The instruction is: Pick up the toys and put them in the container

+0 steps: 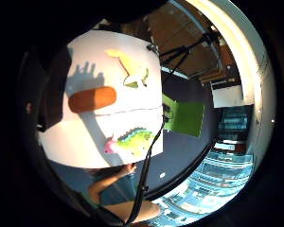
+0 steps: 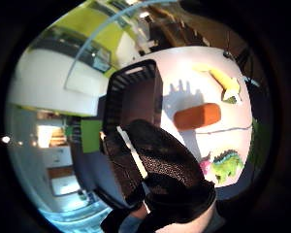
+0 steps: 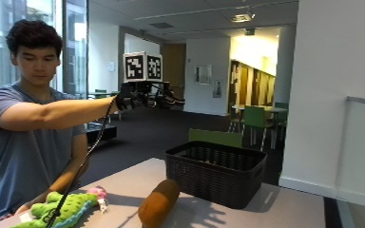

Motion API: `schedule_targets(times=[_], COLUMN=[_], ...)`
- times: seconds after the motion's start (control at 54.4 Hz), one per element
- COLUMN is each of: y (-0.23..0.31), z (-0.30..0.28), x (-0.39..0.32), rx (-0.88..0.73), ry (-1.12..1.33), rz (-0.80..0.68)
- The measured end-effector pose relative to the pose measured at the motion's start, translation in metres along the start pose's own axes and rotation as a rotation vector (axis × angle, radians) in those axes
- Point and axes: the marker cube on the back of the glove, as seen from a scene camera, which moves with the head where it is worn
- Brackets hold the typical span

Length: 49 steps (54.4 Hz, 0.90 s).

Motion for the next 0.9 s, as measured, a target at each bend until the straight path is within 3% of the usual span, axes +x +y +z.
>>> schedule_targets(times=[0.552,0.901], y=[0.002,0.07], z=[-0.007,0.037], x=[0.022,0.092], rx=[-0.025,-0.089], ry=[0.05,0.089], rz=[0.006,0.038])
